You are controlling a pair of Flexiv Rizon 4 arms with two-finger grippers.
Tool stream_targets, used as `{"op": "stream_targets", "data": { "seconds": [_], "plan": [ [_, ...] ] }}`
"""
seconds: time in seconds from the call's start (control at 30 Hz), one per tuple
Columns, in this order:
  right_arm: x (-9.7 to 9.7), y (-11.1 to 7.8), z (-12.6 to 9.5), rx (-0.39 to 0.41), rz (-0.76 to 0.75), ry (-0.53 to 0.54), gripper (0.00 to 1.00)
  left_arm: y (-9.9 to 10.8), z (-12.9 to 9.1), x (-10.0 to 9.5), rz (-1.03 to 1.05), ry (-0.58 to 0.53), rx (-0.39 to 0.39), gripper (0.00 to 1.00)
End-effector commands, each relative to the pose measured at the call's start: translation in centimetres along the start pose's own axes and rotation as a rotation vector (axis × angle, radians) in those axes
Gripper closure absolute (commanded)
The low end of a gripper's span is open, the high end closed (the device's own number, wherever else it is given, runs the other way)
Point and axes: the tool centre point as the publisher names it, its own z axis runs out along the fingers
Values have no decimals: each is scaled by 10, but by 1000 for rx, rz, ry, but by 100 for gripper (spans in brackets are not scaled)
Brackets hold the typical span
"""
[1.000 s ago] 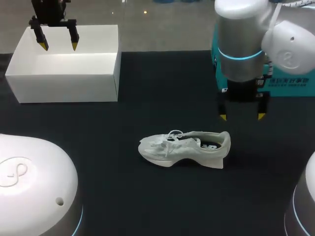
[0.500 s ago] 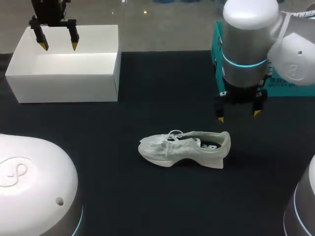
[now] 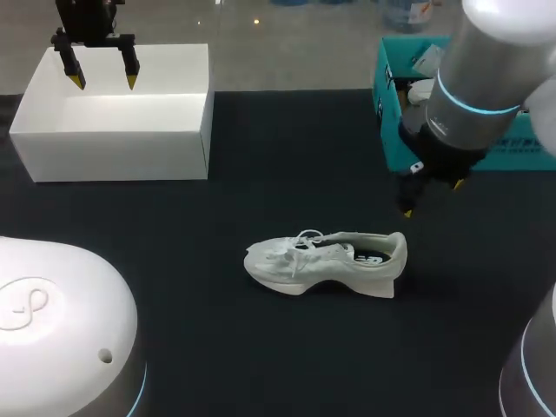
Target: Take the shoe out of the shoebox, open the shoe tongue, remove and reinsert the insole, then place the shoe into the shoebox
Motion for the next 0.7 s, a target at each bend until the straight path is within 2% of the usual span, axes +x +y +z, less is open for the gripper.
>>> {"op": "stream_targets", "data": {
  "seconds": [0.03, 0.37, 0.5, 0.53, 0.57, 0.63, 0.7],
  "plan": [
    [-6, -9, 3, -343, -980, 320, 0, 0, 0, 0, 0, 0, 0, 0],
    [-6, -9, 3, -343, -980, 320, 0, 0, 0, 0, 0, 0, 0, 0],
    [-7, -2, 4, -440, -1183, 224, 0, 0, 0, 0, 0, 0, 0, 0],
    [-7, 0, 4, -495, -1229, 215, 0, 0, 0, 0, 0, 0, 0, 0],
    [-7, 0, 6, -487, -1242, 225, 0, 0, 0, 0, 0, 0, 0, 0],
    [-7, 1, 10, -596, -1292, 219, 0, 0, 0, 0, 0, 0, 0, 0],
    [-8, 1, 16, -637, -1308, 194, 0, 0, 0, 0, 0, 0, 0, 0]
  ]
}}
